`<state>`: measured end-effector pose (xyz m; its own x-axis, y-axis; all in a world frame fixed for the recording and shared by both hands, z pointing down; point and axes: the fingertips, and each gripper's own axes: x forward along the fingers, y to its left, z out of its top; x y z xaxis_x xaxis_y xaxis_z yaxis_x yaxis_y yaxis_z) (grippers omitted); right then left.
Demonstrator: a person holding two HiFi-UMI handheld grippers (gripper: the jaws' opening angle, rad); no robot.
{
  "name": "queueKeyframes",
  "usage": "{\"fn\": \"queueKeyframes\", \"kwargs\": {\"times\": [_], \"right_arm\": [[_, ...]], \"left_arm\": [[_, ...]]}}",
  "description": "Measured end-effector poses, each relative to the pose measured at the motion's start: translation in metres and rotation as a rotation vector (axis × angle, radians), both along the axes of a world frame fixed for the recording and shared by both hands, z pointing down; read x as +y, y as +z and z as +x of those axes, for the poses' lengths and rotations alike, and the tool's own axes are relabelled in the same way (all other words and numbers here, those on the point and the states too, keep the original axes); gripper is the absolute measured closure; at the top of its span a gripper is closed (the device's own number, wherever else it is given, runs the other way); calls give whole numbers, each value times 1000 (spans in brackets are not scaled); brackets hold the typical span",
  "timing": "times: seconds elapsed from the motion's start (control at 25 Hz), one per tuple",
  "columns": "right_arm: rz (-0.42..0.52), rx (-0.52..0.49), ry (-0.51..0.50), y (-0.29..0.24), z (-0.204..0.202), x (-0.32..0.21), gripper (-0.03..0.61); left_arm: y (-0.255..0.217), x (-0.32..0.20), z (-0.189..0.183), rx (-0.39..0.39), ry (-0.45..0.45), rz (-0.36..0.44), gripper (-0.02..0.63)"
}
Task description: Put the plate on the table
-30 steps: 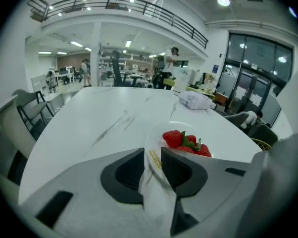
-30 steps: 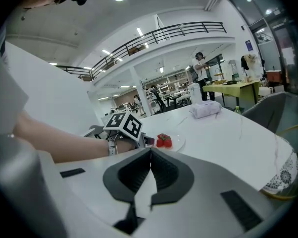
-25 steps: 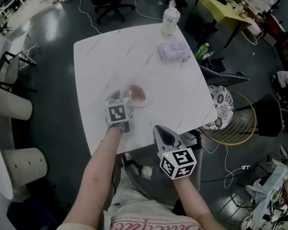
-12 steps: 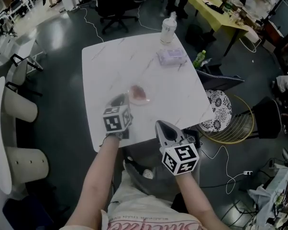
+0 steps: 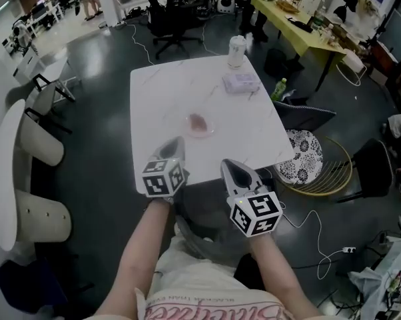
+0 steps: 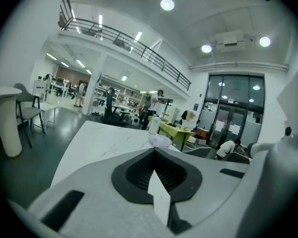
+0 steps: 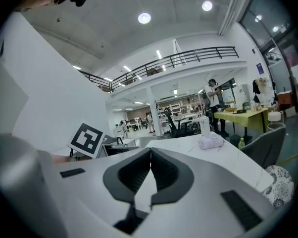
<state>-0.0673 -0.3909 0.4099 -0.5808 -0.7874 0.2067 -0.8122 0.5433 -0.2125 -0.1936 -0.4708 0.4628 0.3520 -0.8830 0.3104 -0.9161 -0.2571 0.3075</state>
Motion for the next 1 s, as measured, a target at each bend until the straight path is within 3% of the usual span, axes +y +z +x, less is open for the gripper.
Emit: {"fn": "queueKeyframes", "kwargs": {"times": [0.28, 0.6, 1.0], "right_arm": [[55, 18, -44, -19, 5, 42, 575], [105, 50, -89, -33, 3, 66, 575], [156, 48, -58, -58, 6, 83, 575]], "left_arm": [[-42, 77, 18, 75, 28, 99, 609], [-109, 133, 45, 50, 91, 310, 609], [-137, 169, 57, 19, 131, 402, 609]]}}
